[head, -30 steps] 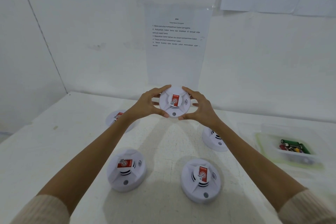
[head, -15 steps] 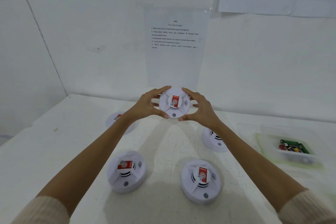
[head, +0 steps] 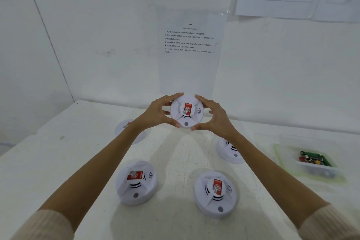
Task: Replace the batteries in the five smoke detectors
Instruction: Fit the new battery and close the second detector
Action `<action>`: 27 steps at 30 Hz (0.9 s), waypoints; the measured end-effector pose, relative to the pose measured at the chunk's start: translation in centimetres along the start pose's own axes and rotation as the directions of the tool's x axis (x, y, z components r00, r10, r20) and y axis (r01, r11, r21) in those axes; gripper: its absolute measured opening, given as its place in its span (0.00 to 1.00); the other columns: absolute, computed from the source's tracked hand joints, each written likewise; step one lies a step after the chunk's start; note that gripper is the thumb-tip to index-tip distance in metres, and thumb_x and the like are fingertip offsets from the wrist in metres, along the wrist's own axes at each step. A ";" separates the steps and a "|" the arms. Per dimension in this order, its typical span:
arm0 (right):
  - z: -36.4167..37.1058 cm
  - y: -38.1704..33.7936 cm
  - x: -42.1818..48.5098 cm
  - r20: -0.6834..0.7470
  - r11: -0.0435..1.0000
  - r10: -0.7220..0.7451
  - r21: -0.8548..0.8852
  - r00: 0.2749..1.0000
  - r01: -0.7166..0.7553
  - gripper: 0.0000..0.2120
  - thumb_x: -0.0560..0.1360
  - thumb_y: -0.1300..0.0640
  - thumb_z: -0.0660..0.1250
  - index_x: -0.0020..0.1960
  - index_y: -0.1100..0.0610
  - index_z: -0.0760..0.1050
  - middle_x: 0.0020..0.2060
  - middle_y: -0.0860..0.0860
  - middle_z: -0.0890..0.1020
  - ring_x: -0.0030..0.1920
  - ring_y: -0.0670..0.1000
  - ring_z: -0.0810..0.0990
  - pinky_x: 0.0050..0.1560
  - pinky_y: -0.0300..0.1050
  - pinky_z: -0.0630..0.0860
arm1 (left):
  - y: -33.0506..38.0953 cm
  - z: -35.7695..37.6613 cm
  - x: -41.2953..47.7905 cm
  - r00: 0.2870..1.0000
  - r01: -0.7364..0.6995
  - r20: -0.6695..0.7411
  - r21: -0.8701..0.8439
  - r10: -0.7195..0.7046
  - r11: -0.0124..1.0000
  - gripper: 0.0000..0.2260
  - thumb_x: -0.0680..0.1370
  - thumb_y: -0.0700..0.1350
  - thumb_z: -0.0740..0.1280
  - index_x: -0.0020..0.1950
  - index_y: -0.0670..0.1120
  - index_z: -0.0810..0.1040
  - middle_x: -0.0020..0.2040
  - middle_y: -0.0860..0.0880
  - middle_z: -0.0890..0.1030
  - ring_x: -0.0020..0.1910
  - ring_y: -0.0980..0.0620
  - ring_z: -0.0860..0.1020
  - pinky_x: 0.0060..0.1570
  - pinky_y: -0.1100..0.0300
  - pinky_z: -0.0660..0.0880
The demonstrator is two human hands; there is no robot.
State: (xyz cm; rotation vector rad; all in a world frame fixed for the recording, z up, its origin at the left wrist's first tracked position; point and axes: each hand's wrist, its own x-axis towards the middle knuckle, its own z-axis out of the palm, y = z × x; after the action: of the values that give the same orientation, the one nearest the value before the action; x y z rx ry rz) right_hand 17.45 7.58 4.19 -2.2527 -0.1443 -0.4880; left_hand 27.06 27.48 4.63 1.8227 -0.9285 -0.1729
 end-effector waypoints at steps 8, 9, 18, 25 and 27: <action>-0.1 -0.2 0.2 -0.006 1.000 -0.003 0.004 1.000 0.003 0.45 0.58 0.56 0.81 0.70 0.51 0.63 0.63 0.48 0.72 0.57 0.45 0.68 0.61 0.42 0.65 | 0.2 -0.1 0.1 1.000 -0.005 -0.005 0.003 0.005 1.000 0.37 0.64 0.35 0.78 0.67 0.54 0.67 0.63 0.50 0.72 0.56 0.54 0.75 0.46 0.71 0.76; -0.1 -0.2 0.1 -0.005 1.000 -0.002 0.004 1.000 0.002 0.45 0.58 0.56 0.80 0.70 0.51 0.63 0.63 0.49 0.72 0.57 0.45 0.68 0.60 0.41 0.65 | 0.2 0.0 0.2 1.000 -0.004 -0.004 0.005 0.004 1.000 0.37 0.64 0.35 0.77 0.67 0.53 0.66 0.63 0.50 0.72 0.56 0.54 0.75 0.46 0.71 0.76; 0.1 0.2 -0.3 0.002 1.000 0.021 0.023 1.000 -0.021 0.45 0.58 0.56 0.81 0.70 0.50 0.63 0.58 0.43 0.72 0.58 0.47 0.69 0.61 0.43 0.66 | 0.1 0.1 0.0 1.000 0.008 0.018 0.027 -0.009 1.000 0.37 0.63 0.36 0.78 0.66 0.54 0.67 0.62 0.52 0.72 0.55 0.59 0.75 0.44 0.72 0.75; 0.9 0.8 -0.3 0.049 0.997 0.072 0.020 0.996 -0.073 0.45 0.57 0.55 0.81 0.70 0.50 0.64 0.58 0.46 0.74 0.58 0.48 0.70 0.58 0.42 0.67 | -0.7 -0.2 -0.3 0.997 0.039 0.055 0.106 -0.045 0.994 0.38 0.63 0.37 0.79 0.69 0.51 0.67 0.61 0.52 0.74 0.57 0.55 0.75 0.47 0.69 0.76; 1.5 1.3 -0.3 0.089 0.996 0.089 -0.009 0.992 -0.089 0.46 0.57 0.54 0.81 0.70 0.53 0.65 0.61 0.50 0.76 0.57 0.48 0.73 0.56 0.41 0.68 | -1.3 0.0 -0.6 0.994 0.061 0.081 0.160 -0.075 0.985 0.39 0.62 0.38 0.79 0.71 0.48 0.67 0.62 0.50 0.76 0.57 0.53 0.75 0.52 0.64 0.76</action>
State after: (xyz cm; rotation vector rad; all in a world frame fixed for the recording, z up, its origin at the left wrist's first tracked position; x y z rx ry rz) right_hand 17.92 7.87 2.28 -2.2759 -0.0874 -0.3410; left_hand 27.36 28.09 3.37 2.0078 -0.9638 -0.2281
